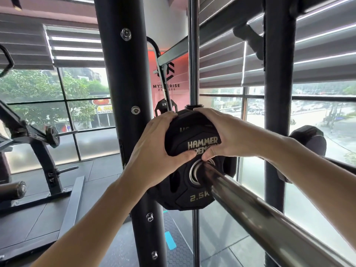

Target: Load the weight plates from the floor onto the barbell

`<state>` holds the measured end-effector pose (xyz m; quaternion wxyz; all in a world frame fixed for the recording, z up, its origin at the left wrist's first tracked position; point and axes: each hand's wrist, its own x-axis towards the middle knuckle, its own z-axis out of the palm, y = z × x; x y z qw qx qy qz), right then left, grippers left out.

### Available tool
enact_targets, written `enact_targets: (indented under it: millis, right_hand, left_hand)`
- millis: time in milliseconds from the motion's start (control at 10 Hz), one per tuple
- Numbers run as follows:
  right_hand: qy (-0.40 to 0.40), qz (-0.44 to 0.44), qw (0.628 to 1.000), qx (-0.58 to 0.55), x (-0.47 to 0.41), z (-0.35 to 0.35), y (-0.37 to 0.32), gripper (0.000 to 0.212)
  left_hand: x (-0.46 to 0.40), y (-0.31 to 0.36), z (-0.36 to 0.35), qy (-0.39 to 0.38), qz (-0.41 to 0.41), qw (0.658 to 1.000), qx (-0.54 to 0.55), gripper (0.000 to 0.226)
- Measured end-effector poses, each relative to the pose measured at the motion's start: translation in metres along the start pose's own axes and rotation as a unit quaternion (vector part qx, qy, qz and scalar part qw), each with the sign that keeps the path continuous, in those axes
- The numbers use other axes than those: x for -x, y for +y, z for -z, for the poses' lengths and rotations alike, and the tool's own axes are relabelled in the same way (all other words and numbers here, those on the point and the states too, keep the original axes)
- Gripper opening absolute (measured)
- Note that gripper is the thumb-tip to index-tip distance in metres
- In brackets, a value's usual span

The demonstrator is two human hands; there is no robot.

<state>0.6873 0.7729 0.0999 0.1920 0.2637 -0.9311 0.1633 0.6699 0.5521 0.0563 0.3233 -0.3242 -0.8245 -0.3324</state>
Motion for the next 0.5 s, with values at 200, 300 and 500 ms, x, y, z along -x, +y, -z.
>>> enact_targets:
  millis: [200, 300, 500]
  right_hand:
    - [-0.030, -0.051, 0.993, 0.106, 0.002, 0.010, -0.020, 0.114]
    - [-0.047, -0.101, 0.966, 0.234, 0.001, 0.010, -0.048, 0.115]
    - [-0.014, -0.156, 0.933, 0.325, 0.008, 0.008, -0.108, 0.099]
  left_hand:
    - [-0.001, -0.003, 0.006, -0.024, -0.040, 0.998, -0.035, 0.088]
    - [-0.002, -0.007, 0.019, -0.083, -0.065, 0.993, -0.044, 0.094]
    - [0.010, -0.045, 0.065, -0.069, -0.138, 0.988, -0.012, 0.083]
